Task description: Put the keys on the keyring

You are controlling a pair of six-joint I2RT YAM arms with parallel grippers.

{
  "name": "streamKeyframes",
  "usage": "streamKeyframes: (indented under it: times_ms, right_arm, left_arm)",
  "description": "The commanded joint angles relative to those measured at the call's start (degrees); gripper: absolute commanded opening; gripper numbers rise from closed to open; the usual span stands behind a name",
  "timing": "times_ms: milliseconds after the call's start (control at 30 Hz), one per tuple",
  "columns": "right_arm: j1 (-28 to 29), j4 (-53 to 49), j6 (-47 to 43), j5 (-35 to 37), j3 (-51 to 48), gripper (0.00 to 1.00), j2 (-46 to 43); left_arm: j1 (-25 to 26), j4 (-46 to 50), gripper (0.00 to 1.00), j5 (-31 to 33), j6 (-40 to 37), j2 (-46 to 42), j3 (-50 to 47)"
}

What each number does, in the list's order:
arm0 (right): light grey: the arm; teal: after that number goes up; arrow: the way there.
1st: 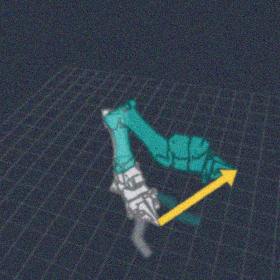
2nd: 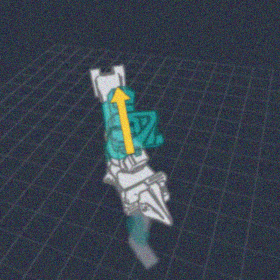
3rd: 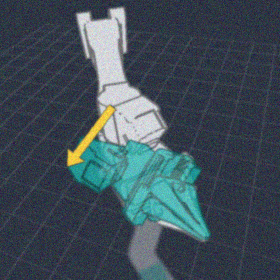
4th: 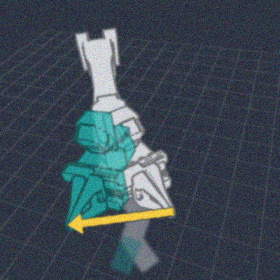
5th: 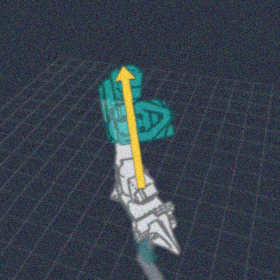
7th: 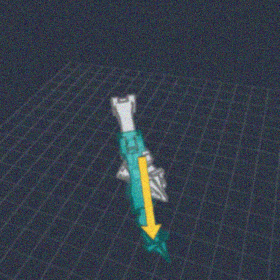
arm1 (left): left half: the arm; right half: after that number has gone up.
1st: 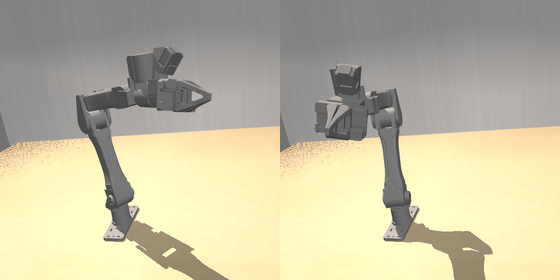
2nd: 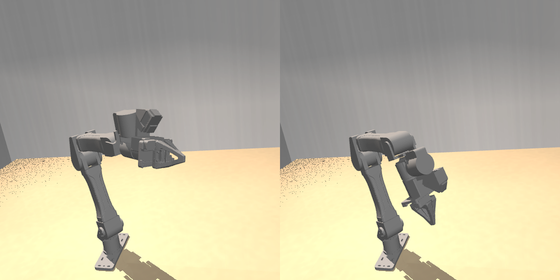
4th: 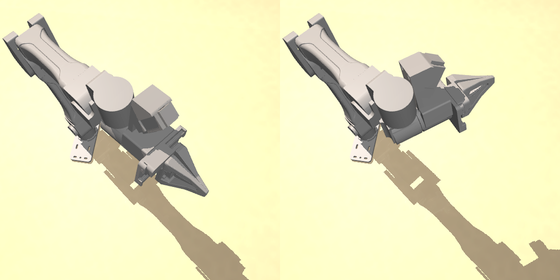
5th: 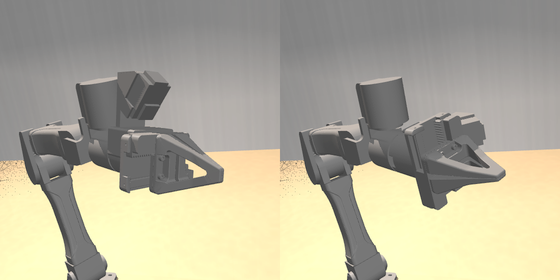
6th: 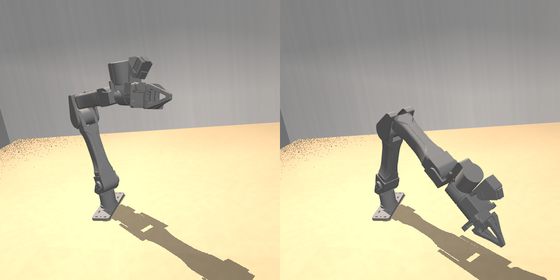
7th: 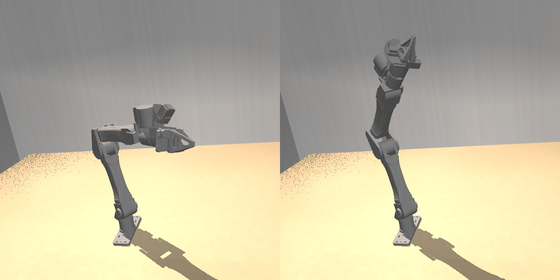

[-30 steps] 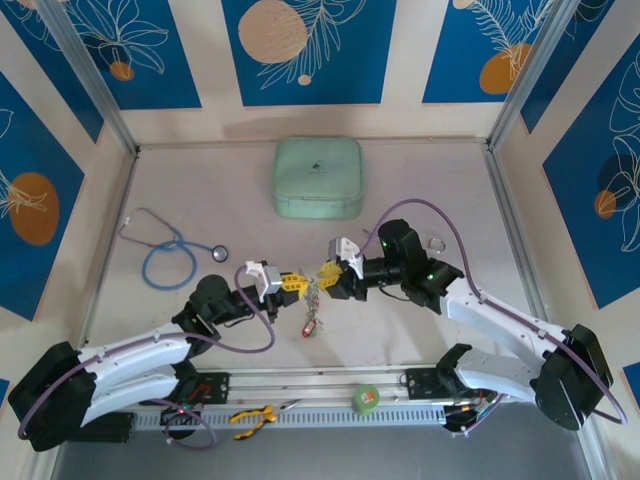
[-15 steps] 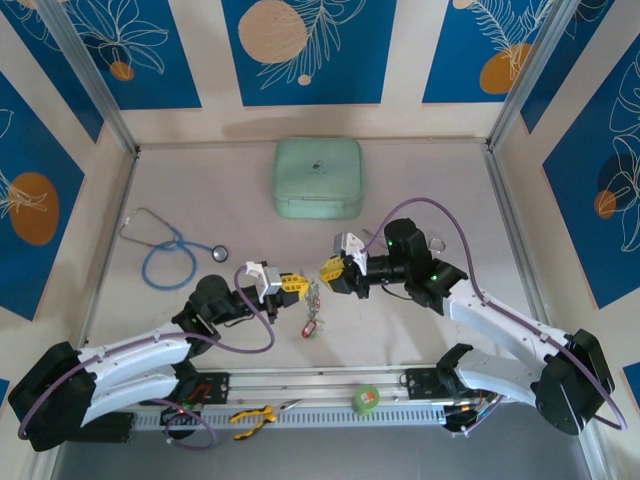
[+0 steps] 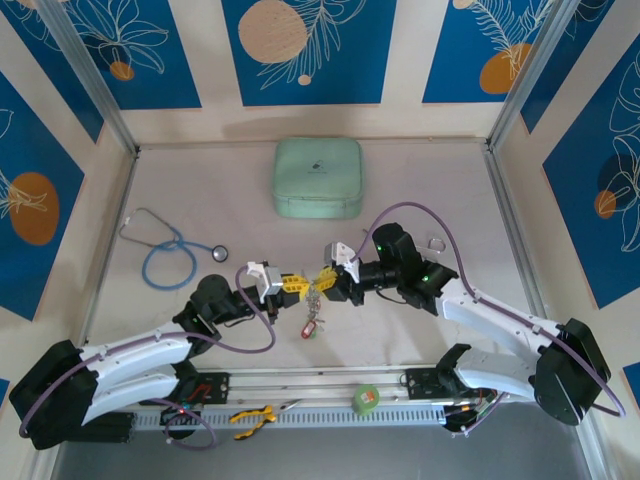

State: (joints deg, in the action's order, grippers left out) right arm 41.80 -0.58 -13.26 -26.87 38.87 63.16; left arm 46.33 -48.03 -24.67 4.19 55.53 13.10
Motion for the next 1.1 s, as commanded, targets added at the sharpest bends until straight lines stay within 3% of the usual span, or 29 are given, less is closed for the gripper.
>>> streamKeyframes:
  times_ms: [0, 533, 633, 767, 900, 967, 1067]
  right_arm:
    - [0.28, 0.46, -0.66, -1.63, 1.12, 0.14, 0.85]
    - [-0.88, 4.39, 1.41, -7.11, 0.65, 0.14, 2.14]
    - [-1.0, 4.42, 1.39, -8.71, 0.59, 0.12, 2.29]
    - [-1.53, 4.57, 1.46, -9.93, 0.55, 0.01, 2.24]
    - [-2.34, 3.64, 0.75, -10.01, 0.69, 0.0, 1.67]
    - [-2.43, 0.58, -1.16, -8.25, 1.57, 0.0, 1.62]
    - [-2.13, -7.84, -5.63, -4.17, 4.53, 0.0, 2.21]
  left_arm:
    - [0.34, -4.74, 0.0, -1.68, 0.99, 0.48, -0.24]
    - [0.33, -8.86, 0.0, -4.75, 2.86, 2.56, -0.44]
    - [0.34, -9.58, 0.0, -5.02, 3.12, 3.02, -0.36]
    - [0.28, -9.59, 0.0, -4.65, 3.07, 3.24, -0.36]
    - [0.29, -5.4, 0.01, -2.2, 1.31, 2.94, 0.03]
    - [0.29, -1.57, 0.21, 0.37, 0.13, 2.34, 0.42]
    - [0.33, 5.8, 0.33, 2.66, -3.23, 0.06, 1.65]
